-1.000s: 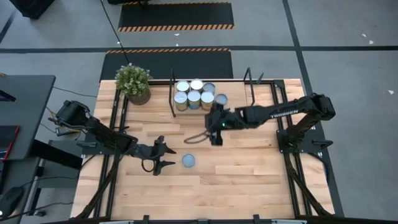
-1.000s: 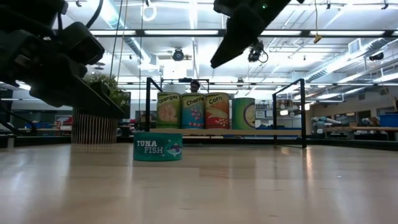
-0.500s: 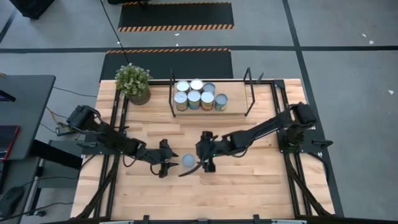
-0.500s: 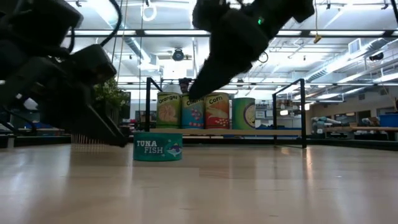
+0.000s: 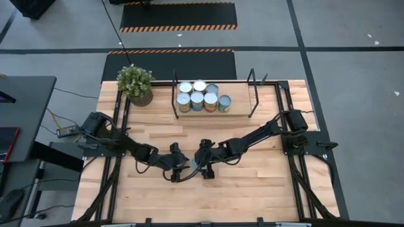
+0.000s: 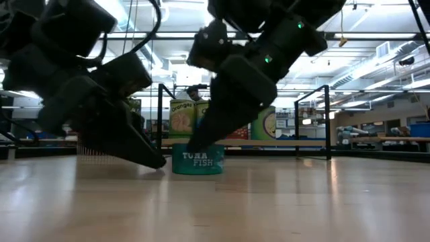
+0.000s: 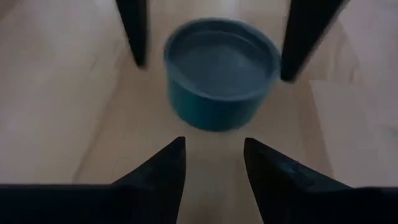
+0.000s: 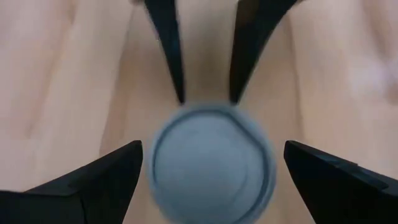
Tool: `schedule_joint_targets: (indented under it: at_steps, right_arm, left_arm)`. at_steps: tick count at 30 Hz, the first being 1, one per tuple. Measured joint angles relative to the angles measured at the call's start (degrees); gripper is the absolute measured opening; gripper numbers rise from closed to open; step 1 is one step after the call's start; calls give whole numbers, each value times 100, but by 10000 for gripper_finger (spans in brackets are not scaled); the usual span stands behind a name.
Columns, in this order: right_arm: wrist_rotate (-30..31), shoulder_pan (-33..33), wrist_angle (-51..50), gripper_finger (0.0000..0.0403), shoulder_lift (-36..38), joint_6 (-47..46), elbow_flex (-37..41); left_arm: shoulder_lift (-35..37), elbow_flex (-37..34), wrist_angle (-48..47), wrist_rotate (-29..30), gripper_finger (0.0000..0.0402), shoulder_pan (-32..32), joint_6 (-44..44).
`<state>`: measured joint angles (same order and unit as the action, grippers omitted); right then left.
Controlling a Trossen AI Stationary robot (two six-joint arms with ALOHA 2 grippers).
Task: Pick and place cans onto a shelf
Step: Put the canned tuna on the shelf
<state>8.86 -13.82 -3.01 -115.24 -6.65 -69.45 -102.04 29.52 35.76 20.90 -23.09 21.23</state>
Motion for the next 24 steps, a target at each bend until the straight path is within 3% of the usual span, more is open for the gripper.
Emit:
schedule_joint_targets:
  at_steps: [11,20,24]
  right_arm:
    - [-65,-15,-187,384,0,69,15]
    - [0,-17,-354,321,3,95,39]
    - [19,-15,-908,296,253,100,42]
  left_arm:
    - [-226,232,146,207,169,26,-101]
    - [-208,227,417,172,169,26,-107]
    - [-89,223,411,-47,169,4,-144]
